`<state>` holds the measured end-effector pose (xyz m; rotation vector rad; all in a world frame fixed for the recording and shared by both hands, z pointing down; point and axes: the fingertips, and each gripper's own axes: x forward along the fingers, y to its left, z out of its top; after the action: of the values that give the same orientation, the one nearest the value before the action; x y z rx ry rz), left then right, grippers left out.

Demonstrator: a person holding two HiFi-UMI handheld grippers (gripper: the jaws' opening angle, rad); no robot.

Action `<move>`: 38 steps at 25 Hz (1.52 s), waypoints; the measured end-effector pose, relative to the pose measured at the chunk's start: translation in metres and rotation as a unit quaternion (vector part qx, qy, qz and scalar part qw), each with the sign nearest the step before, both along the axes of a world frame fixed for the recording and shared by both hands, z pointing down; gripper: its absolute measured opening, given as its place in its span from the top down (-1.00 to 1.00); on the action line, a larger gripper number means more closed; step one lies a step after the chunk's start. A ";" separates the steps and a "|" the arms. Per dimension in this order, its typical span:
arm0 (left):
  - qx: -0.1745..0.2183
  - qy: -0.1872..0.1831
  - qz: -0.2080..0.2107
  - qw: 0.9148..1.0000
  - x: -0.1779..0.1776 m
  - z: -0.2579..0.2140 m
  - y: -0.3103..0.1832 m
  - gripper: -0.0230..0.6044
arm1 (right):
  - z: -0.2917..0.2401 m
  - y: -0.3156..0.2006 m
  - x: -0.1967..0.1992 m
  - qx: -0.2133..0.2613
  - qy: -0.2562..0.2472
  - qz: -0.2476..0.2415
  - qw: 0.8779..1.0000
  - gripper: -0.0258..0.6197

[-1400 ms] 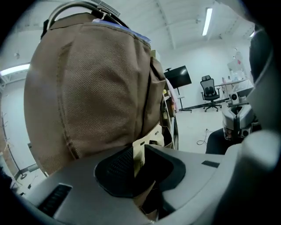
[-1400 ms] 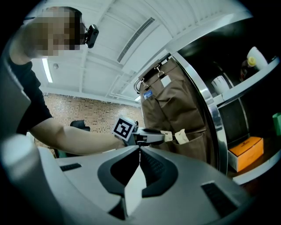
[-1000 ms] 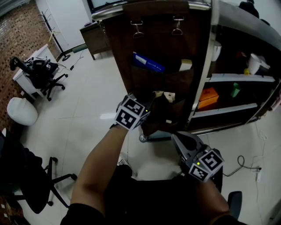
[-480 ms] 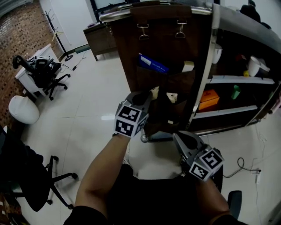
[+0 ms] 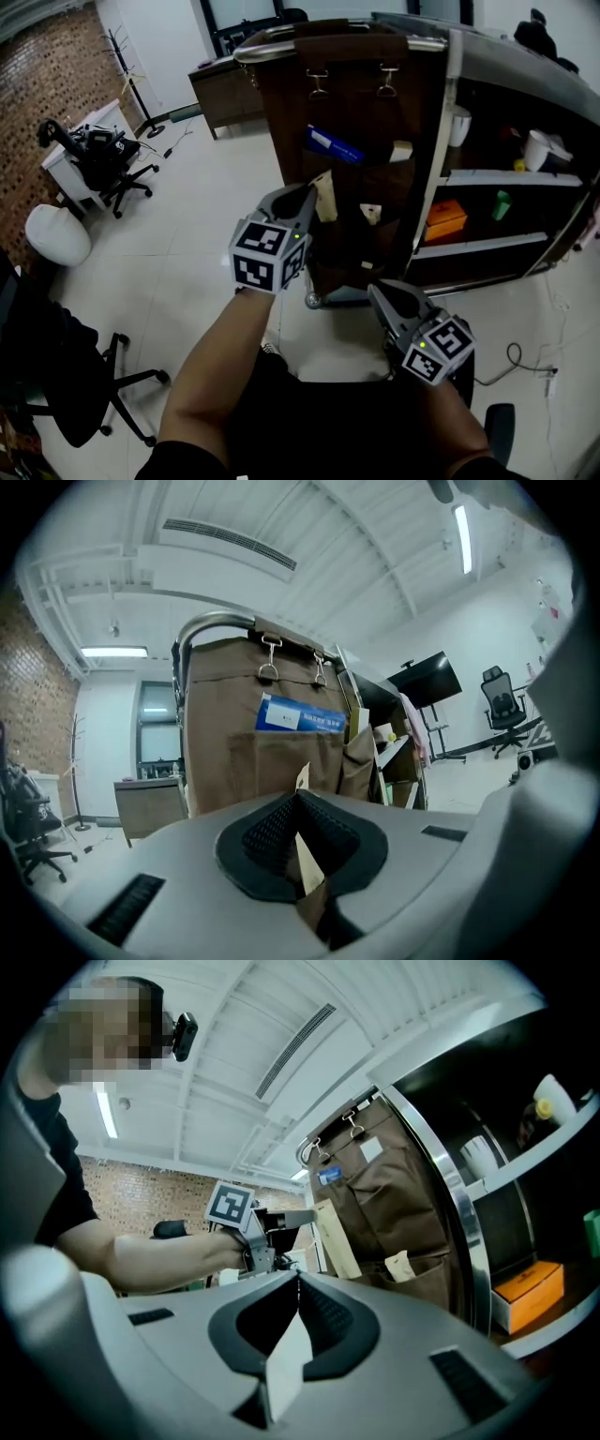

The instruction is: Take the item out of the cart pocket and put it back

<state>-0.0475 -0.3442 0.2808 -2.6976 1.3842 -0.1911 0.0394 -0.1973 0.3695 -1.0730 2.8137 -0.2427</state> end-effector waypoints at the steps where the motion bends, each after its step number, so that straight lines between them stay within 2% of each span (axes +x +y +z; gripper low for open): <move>1: 0.006 0.001 -0.003 1.000 -0.002 -0.007 0.002 0.92 | -0.002 0.001 0.000 0.002 0.000 0.000 1.000 0.86; 9: 0.028 0.012 -0.005 1.000 -0.012 -0.051 0.031 0.92 | -0.012 0.009 -0.004 0.012 0.001 -0.003 1.000 0.86; 17: 0.035 0.019 0.010 0.999 -0.019 -0.074 0.089 0.92 | -0.015 0.015 -0.010 0.016 0.002 -0.009 1.000 0.86; 21: 0.024 0.025 0.014 0.999 -0.023 -0.061 0.120 0.92 | -0.019 0.020 -0.011 0.019 0.001 -0.013 1.000 0.86; 25: 0.032 0.030 0.001 0.999 -0.030 -0.047 0.144 0.92 | -0.023 0.025 -0.009 0.022 0.002 -0.014 1.000 0.86; 32: 0.023 0.100 -0.041 0.994 -0.039 -0.001 0.172 0.92 | -0.028 0.037 -0.010 0.013 0.015 -0.010 1.000 0.86; 38: 0.004 0.082 -0.013 0.997 -0.012 0.048 0.184 0.92 | -0.036 0.039 -0.016 0.018 0.026 -0.008 0.999 0.86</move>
<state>-0.0593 -0.1598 0.3287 -2.7448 1.4584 0.0360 0.0230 -0.1586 0.3340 -1.0645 2.8618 -0.1680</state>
